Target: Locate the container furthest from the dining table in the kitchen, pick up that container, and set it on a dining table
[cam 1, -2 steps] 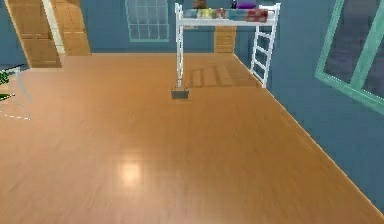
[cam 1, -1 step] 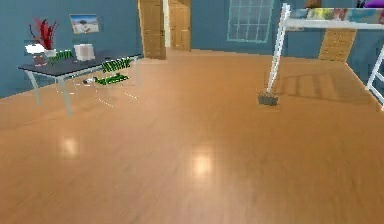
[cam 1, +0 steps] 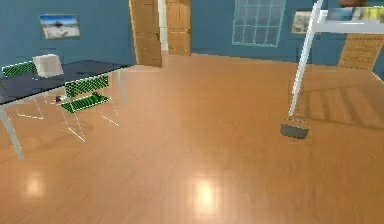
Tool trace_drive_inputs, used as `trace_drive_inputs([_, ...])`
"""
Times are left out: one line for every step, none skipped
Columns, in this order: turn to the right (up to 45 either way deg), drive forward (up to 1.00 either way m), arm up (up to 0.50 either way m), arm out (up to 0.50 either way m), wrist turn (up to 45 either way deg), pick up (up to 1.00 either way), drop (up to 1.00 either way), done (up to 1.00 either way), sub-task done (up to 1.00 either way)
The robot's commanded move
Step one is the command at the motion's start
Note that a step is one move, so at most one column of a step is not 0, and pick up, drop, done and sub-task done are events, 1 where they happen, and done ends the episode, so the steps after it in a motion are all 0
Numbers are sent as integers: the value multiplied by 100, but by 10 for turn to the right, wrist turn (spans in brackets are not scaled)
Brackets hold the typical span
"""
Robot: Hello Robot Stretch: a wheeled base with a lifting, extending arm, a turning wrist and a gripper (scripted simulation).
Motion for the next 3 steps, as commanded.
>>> trace_drive_inputs([0, 100, 0, 0, 0, 0, 0, 0, 0])
trace_drive_inputs([0, 100, 0, 0, 0, 0, 0, 0, 0])
trace_drive_inputs([-30, 0, 0, 0, 0, 0, 0, 0, 0])
